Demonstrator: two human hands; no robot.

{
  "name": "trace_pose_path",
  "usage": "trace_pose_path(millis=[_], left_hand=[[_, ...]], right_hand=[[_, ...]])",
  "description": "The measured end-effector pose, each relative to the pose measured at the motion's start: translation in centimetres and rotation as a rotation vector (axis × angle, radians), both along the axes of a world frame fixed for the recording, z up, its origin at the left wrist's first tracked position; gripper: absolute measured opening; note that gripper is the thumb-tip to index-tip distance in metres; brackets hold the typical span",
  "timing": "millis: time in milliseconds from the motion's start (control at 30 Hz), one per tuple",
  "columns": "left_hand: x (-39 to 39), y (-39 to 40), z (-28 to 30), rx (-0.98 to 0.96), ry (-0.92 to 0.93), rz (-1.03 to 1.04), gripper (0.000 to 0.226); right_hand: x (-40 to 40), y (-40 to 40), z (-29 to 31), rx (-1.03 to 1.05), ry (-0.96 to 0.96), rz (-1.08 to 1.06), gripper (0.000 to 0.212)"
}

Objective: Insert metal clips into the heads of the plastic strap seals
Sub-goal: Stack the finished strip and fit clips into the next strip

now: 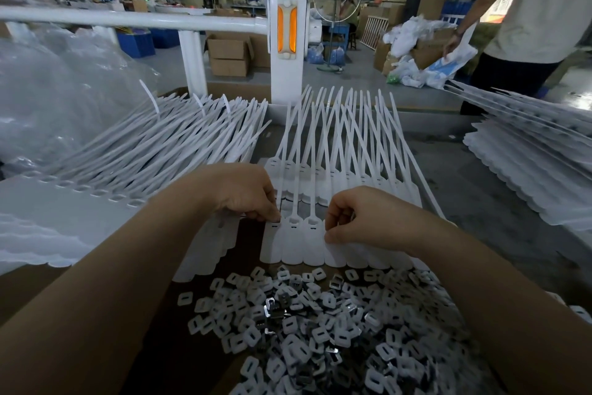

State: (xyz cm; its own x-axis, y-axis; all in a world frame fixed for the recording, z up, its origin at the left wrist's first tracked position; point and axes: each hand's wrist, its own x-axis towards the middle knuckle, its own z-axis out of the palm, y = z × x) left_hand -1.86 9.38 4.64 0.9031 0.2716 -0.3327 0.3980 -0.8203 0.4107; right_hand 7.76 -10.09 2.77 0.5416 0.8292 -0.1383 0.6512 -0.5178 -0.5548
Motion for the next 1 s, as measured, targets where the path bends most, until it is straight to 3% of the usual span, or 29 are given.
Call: trace_pose_path(millis=[500, 867, 1000], left_hand=[[0.27, 0.17, -0.59, -0.076, -0.034, 0.136, 0.018], [-0.08, 0.6, -0.15, -0.195, -0.05, 0.14, 0.006], [0.1, 0.59, -0.32, -0.17, -0.039, 0.14, 0.011]], right_hand=[[-0.06, -0.02, -0.02, -0.006, -0.003, 0.005, 0.009], [0.1, -0.21, 0.01, -0.008, 0.007, 0.006, 0.009], [0.18, -0.22, -0.08, -0.006, 0.003, 0.006, 0.008]])
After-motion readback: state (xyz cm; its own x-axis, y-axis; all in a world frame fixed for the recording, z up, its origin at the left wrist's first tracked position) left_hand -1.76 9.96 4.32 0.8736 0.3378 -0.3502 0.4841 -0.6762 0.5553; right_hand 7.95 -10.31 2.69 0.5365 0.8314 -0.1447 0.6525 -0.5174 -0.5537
